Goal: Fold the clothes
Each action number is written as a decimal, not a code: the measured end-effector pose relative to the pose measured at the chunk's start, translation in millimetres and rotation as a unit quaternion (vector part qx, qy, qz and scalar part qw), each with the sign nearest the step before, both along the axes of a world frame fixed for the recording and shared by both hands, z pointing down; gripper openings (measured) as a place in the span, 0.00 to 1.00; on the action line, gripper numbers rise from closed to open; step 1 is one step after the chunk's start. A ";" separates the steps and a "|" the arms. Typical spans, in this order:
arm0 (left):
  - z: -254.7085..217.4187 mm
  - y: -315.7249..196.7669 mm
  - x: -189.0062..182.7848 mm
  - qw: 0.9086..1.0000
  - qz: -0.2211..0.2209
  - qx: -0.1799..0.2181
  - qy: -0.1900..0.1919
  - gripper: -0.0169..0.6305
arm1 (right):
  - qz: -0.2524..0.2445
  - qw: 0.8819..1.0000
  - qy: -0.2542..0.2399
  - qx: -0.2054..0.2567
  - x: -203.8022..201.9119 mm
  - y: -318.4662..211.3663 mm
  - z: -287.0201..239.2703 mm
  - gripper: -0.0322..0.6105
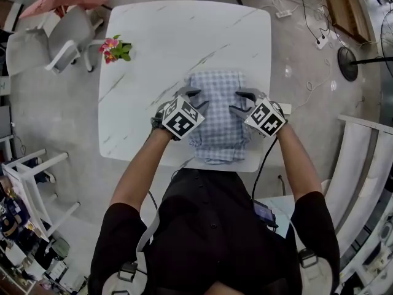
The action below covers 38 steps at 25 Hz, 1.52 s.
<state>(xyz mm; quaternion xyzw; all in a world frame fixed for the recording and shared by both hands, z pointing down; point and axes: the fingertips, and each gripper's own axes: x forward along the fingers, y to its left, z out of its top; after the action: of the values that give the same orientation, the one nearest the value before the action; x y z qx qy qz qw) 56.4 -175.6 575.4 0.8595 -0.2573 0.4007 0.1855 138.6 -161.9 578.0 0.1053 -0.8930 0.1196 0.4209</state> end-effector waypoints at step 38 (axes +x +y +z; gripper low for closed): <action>-99.4 14.7 -49.3 0.969 -0.170 0.119 0.132 0.20 | 0.275 0.942 -0.137 0.138 37.5 7.3 -104.0 0.20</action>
<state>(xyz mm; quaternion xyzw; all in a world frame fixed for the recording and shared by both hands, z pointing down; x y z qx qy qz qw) 7.0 -161.0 476.0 0.8644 -0.4189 0.2124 0.1797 176.1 -154.5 474.0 0.3865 -0.8860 0.1200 0.2263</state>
